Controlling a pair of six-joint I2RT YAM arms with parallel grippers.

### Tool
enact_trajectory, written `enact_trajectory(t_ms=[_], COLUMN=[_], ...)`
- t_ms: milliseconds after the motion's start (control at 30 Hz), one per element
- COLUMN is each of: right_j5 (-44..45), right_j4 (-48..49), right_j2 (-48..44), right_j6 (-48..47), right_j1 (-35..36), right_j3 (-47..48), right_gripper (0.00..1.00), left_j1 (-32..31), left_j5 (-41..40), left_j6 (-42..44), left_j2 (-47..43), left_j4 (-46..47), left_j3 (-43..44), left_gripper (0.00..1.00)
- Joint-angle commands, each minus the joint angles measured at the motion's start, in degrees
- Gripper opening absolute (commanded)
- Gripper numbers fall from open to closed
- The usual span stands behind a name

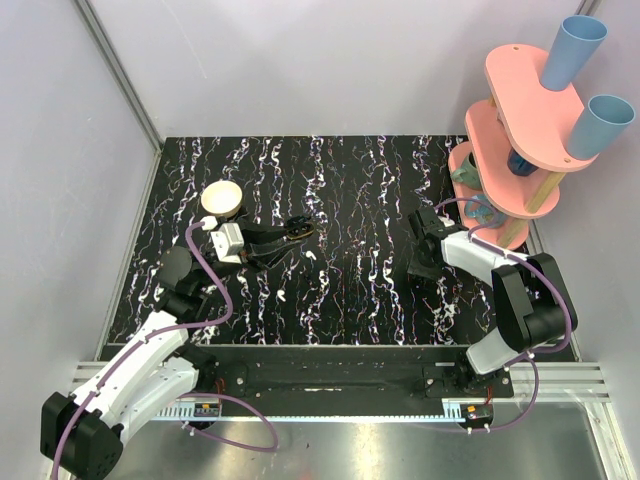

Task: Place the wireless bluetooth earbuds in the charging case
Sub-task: Pick up the right earbud from the center of the board.

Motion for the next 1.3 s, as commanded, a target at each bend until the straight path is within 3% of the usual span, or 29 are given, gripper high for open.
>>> enact_trajectory(t_ms=[0, 967, 1067, 1100, 1267], right_j5=[1.0, 1.6, 1.7, 1.7, 2.0], right_j4=[-1.8, -1.6, -1.6, -1.6, 0.7], right_j2=[-0.7, 0.8, 0.7, 0.4, -2.6], right_j6=[0.7, -0.1, -0.1, -0.2, -3.2], right_j1=[0.8, 0.8, 0.7, 0.9, 1.6], right_j3=[-1.5, 0.1, 0.2, 0.3, 1.5], right_gripper=[0.38, 0.31, 0.28, 0.19, 0.10], left_j1=[-0.1, -0.1, -0.2, -0.1, -0.1], left_j5=[-0.7, -0.4, -0.4, -0.4, -0.3], left_j6=[0.6, 0.0, 0.0, 0.0, 0.1], left_j2=[-0.9, -1.1, -1.0, -1.1, -1.0], left_j4=[2.0, 2.1, 2.1, 2.0, 1.9], left_j3=[2.6, 2.7, 2.6, 2.7, 2.7], left_gripper=[0.00, 0.00, 0.00, 0.00, 0.00])
